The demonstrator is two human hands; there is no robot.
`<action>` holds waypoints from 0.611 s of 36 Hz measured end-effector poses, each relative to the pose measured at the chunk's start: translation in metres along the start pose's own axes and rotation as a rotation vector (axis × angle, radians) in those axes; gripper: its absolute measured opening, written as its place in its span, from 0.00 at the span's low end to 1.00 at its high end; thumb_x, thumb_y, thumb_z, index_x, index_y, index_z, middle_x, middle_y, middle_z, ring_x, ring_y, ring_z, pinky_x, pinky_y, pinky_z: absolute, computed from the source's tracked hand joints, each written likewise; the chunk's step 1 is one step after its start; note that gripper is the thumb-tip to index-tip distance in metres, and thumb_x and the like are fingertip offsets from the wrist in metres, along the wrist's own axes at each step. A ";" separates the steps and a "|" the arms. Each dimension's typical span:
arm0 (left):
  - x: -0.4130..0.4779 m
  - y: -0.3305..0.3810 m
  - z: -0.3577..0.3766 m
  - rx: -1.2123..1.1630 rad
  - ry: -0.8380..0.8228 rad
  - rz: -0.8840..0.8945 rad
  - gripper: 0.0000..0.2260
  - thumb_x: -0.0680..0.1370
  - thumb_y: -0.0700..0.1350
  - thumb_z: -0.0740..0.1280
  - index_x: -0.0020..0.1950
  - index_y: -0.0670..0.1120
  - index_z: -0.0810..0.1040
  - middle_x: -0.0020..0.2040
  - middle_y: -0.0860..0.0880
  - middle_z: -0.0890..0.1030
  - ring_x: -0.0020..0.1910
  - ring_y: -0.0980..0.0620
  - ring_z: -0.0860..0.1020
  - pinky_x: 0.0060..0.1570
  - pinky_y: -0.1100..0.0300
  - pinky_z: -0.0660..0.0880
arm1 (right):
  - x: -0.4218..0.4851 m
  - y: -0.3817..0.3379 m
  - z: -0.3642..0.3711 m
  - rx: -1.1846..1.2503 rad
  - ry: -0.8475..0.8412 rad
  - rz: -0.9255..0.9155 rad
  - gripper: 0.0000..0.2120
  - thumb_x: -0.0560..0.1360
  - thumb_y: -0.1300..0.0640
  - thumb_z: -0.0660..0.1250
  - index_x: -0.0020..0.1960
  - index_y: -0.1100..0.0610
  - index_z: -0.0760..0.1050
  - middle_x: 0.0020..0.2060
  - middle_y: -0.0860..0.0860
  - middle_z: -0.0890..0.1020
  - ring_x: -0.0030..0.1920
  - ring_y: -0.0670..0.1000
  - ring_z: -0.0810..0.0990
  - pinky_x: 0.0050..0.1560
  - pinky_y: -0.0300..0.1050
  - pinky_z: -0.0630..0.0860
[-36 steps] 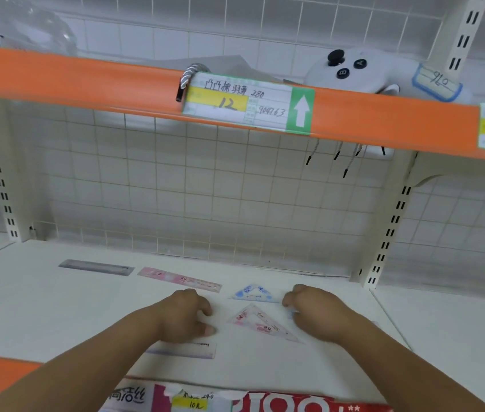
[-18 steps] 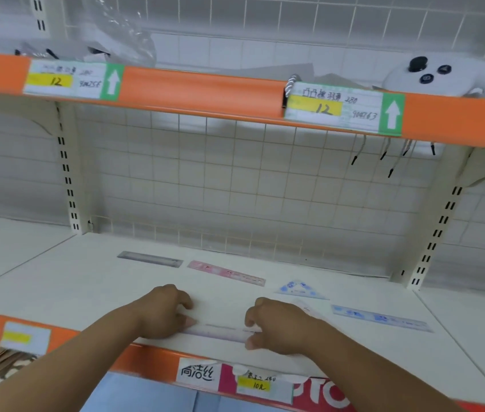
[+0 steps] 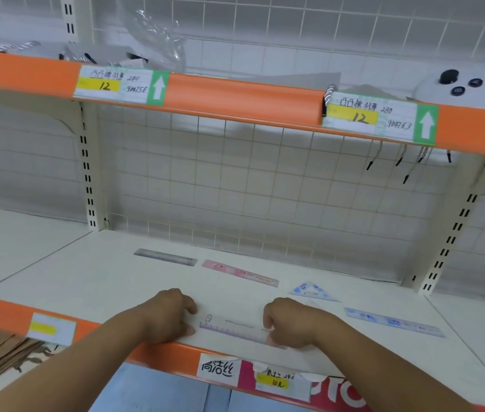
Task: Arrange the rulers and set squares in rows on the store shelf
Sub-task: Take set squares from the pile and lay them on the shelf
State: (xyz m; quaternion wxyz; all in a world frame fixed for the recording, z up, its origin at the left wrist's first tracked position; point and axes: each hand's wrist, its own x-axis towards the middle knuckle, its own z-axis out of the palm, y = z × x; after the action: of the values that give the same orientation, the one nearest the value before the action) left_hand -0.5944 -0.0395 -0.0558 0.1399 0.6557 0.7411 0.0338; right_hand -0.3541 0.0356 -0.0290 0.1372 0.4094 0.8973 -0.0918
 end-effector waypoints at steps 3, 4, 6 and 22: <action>-0.001 0.002 0.000 -0.008 0.004 0.005 0.21 0.76 0.53 0.67 0.69 0.52 0.71 0.65 0.49 0.71 0.63 0.51 0.72 0.61 0.63 0.67 | 0.000 -0.003 -0.001 -0.034 0.000 -0.009 0.16 0.77 0.61 0.62 0.61 0.68 0.73 0.60 0.64 0.75 0.60 0.62 0.74 0.60 0.53 0.72; -0.001 0.002 0.000 -0.007 0.007 0.006 0.21 0.76 0.53 0.67 0.69 0.52 0.71 0.65 0.49 0.71 0.63 0.51 0.72 0.62 0.63 0.67 | 0.000 -0.004 -0.001 -0.042 0.006 -0.011 0.16 0.77 0.61 0.62 0.61 0.68 0.73 0.60 0.64 0.75 0.59 0.61 0.75 0.59 0.53 0.72; -0.002 0.002 0.000 -0.002 0.006 0.005 0.22 0.76 0.53 0.67 0.69 0.52 0.71 0.65 0.49 0.71 0.63 0.51 0.72 0.63 0.62 0.67 | 0.000 -0.006 0.000 -0.051 0.037 -0.017 0.15 0.76 0.62 0.62 0.61 0.67 0.73 0.59 0.63 0.76 0.52 0.59 0.76 0.51 0.51 0.73; -0.010 0.005 0.000 0.009 -0.003 -0.009 0.23 0.76 0.55 0.67 0.70 0.52 0.70 0.66 0.49 0.70 0.65 0.50 0.71 0.66 0.60 0.67 | -0.011 -0.009 0.003 -0.228 0.095 -0.120 0.11 0.75 0.58 0.63 0.53 0.64 0.74 0.46 0.55 0.69 0.43 0.54 0.70 0.36 0.44 0.66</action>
State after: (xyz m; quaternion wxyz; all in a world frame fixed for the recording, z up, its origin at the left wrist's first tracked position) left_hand -0.5888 -0.0486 -0.0526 0.1384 0.6531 0.7439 0.0290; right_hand -0.3535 0.0216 -0.0279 0.1344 0.3406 0.9303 0.0222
